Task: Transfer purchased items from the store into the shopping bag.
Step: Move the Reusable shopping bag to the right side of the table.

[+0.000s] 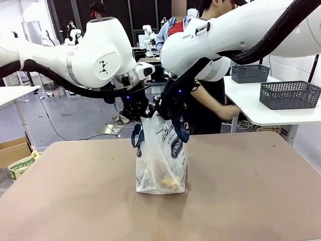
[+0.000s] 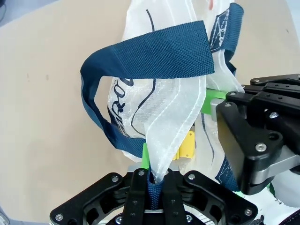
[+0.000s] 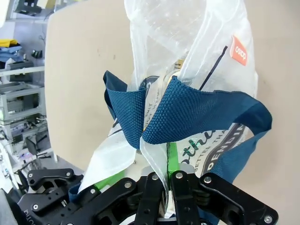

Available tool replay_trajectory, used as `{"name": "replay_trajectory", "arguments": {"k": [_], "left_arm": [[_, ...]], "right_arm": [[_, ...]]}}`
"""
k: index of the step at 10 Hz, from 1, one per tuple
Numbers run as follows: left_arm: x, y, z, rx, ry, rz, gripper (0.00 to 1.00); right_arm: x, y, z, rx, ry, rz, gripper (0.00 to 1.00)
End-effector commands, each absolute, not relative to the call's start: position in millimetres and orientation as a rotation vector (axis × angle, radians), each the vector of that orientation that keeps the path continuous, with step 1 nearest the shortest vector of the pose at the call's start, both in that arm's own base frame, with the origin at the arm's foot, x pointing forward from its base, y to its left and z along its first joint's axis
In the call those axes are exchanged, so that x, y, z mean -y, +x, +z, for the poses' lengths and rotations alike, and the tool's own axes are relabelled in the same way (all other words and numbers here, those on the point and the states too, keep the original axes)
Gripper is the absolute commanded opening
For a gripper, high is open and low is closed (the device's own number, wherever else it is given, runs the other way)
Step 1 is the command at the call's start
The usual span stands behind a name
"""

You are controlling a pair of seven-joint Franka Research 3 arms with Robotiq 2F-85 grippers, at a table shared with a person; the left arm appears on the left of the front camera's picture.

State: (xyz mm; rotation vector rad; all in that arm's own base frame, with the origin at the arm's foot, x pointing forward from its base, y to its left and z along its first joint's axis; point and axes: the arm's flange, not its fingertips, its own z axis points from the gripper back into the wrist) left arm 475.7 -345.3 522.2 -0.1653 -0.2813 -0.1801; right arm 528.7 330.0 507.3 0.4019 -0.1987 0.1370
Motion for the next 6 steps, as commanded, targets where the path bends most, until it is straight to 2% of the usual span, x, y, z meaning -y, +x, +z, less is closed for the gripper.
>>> {"name": "replay_trajectory", "arguments": {"k": [1, 6], "left_arm": [[346.6, 479.1, 522.0, 0.303, -0.192, -0.209, 0.00], [353.0, 476.1, 524.9, 0.340, -0.193, -0.218, 0.00]], "right_arm": [[-333.0, 536.1, 507.1, 0.182, 0.459, 0.132, 0.00], [-344.6, 538.9, 511.8, 0.177, 0.466, 0.103, 0.00]]}}
